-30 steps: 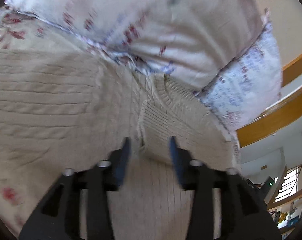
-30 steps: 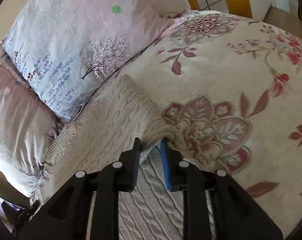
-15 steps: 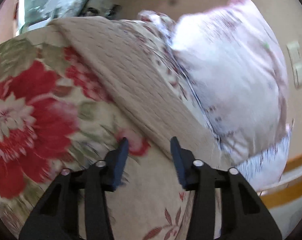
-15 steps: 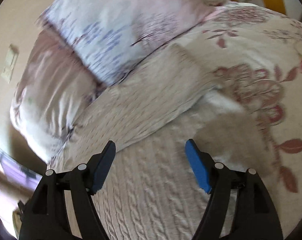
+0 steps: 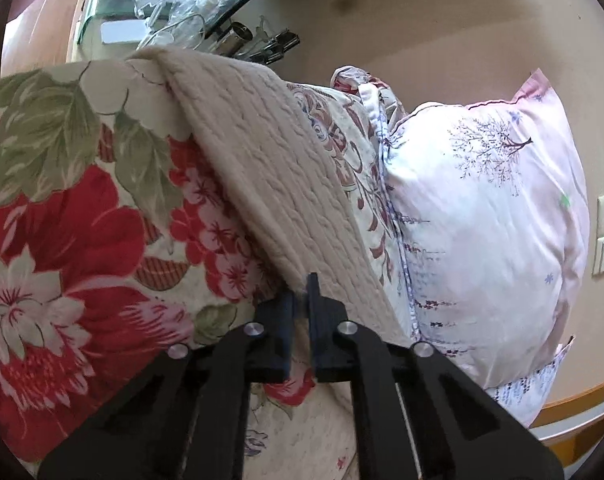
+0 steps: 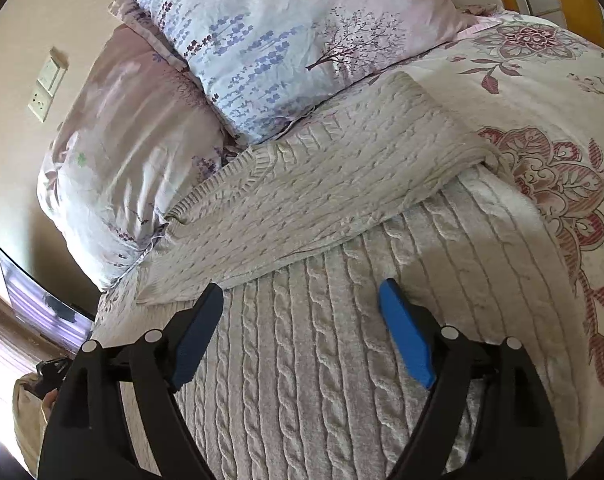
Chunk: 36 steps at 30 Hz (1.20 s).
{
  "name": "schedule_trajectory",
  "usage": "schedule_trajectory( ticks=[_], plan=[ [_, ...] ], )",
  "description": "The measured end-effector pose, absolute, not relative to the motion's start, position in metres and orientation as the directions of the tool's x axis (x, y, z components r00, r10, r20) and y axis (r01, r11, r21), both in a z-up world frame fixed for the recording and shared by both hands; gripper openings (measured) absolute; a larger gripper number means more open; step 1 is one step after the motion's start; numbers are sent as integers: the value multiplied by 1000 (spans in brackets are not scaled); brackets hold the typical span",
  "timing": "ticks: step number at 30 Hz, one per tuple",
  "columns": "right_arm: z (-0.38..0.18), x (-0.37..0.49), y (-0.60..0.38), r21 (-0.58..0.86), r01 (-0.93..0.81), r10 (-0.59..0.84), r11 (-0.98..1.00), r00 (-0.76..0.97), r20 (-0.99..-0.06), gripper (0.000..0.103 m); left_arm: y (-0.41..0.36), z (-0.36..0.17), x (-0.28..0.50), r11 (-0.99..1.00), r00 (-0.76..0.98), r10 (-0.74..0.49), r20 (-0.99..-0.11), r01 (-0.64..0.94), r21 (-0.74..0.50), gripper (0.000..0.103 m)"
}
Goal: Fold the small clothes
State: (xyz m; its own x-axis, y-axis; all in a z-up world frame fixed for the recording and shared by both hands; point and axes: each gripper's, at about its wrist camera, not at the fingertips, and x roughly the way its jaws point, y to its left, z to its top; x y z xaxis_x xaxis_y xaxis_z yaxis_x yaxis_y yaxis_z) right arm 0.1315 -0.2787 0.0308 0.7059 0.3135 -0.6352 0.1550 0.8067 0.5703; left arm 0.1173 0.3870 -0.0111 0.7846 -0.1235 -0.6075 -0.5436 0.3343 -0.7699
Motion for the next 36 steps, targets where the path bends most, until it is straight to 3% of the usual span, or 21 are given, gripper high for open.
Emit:
schedule_trajectory(
  ticks=[4,9,18,22,27,32,36],
  plan=[
    [30,131,-280,586,152,325,796,710,-625,83,373,17,119,398,822,-103,-560,-482,-781,5],
    [30,129,-282,600,152,330,785,717,-614,83,337,58,135,468,870,-169,-462,-342,-815,5],
    [34,128,-278,580,149,326,801,704,-631,83,189,101,192,592,816,-452,-360,-28,-805,4],
    [40,122,-279,570,131,335,811,696,-636,83,97,81,219,608,698,-592,-403,59,-791,4],
    [51,118,-285,531,129,312,838,685,-658,83,27,37,236,662,571,-632,-523,49,-748,6],
    [76,128,-268,445,25,316,895,670,-671,83,24,18,230,663,494,-662,-564,35,-748,16],
    [104,141,-226,349,-160,362,924,665,-653,81,67,24,202,686,561,-616,-553,37,-727,25]
  ],
)
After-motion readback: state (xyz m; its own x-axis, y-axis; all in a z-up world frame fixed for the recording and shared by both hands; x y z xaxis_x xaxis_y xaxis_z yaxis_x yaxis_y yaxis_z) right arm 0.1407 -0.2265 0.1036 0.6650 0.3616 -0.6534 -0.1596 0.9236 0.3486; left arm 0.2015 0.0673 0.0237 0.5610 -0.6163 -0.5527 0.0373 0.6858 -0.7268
